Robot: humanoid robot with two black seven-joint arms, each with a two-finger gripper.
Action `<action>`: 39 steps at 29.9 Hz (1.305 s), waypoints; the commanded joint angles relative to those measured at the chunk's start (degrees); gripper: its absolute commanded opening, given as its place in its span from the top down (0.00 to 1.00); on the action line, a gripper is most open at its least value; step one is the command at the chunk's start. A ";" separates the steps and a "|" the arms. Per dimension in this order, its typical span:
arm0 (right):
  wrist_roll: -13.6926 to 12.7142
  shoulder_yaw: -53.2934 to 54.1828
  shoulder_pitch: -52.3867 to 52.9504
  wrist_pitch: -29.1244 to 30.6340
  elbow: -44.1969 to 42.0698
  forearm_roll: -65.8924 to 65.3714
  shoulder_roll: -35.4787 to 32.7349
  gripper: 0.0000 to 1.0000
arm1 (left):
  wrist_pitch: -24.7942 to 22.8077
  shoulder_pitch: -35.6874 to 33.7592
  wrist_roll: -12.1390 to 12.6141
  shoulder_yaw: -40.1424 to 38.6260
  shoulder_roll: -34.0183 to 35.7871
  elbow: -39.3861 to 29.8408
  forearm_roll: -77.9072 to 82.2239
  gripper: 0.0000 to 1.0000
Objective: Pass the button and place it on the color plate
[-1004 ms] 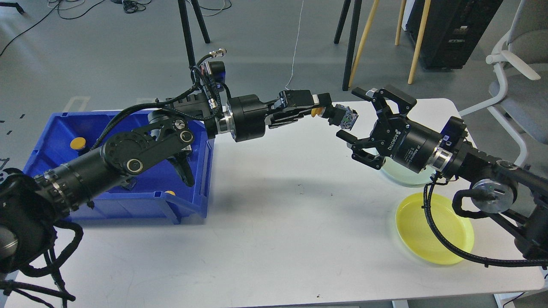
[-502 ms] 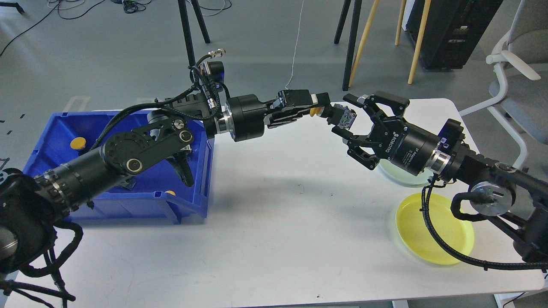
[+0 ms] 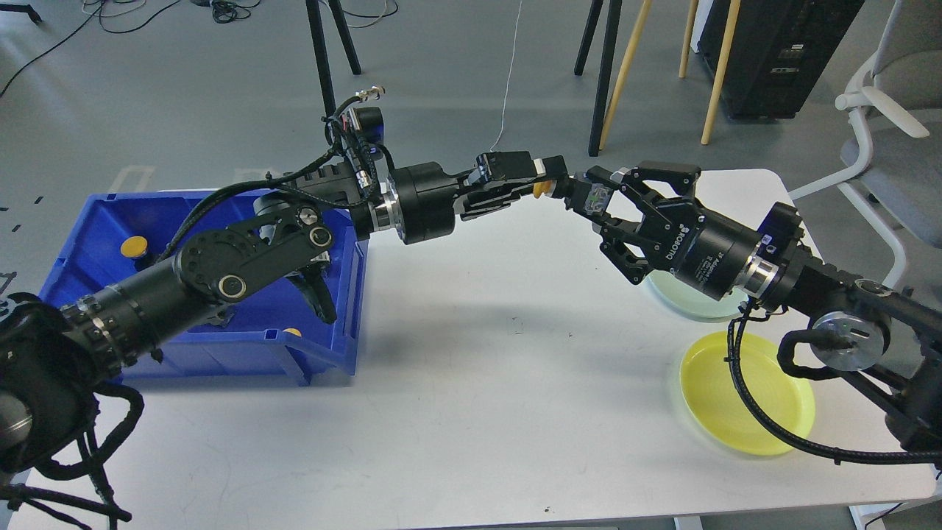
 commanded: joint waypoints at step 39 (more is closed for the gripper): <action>-1.31 16.49 -43.96 -32.22 10.99 29.19 -4.98 0.54 | -5.76 -11.89 0.04 13.34 28.45 -1.57 27.37 0.06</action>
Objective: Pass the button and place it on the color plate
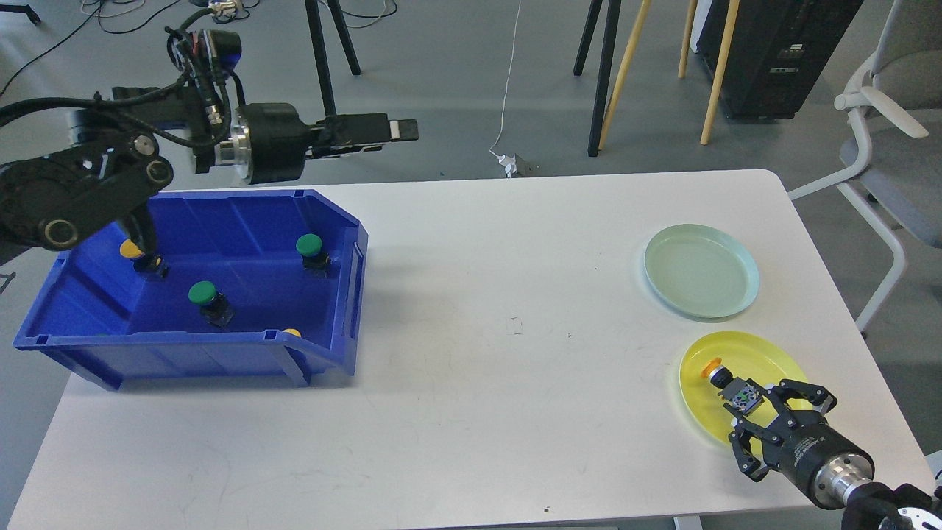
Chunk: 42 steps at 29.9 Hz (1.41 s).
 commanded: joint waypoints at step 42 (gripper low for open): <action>-2.78 14.64 15.99 5.56 2.83 0.86 -1.31 0.00 | 0.02 11.40 0.00 8.08 -4.36 23.21 31.57 0.34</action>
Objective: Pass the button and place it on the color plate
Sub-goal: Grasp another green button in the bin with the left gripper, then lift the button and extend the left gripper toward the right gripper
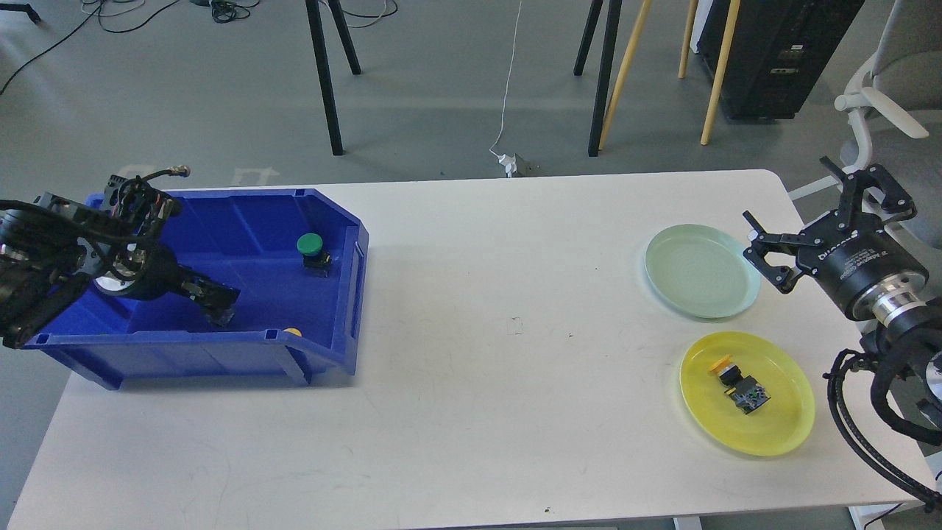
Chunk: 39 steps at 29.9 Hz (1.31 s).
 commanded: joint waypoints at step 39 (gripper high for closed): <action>0.97 -26.35 24.23 0.00 -0.31 -26.19 -6.60 0.00 | 0.00 -6.30 0.00 -19.11 -8.30 -22.62 -39.52 0.97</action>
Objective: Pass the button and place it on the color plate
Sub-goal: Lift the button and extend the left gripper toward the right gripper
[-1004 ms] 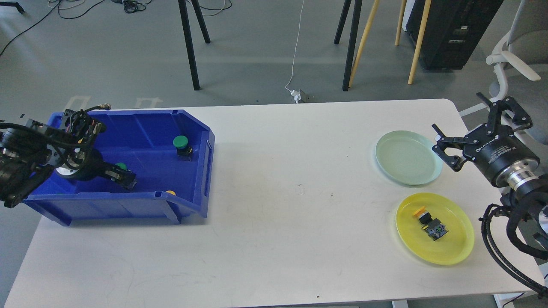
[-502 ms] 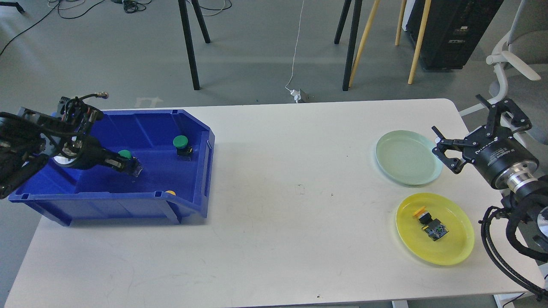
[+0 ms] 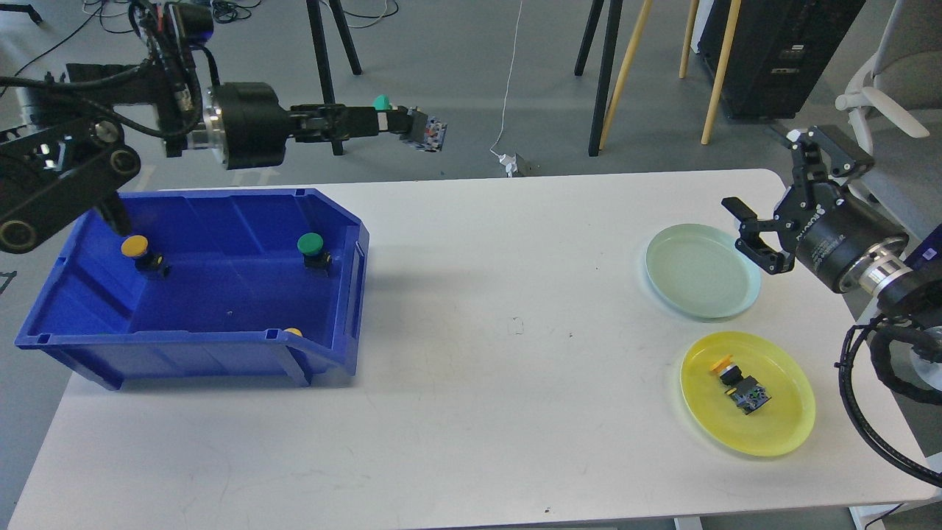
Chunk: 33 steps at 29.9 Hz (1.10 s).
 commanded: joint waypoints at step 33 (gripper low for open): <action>2.13 -24.18 23.34 -0.98 -14.92 -0.27 22.97 0.11 | -0.01 6.27 -0.01 -0.69 -21.31 16.95 -14.10 0.96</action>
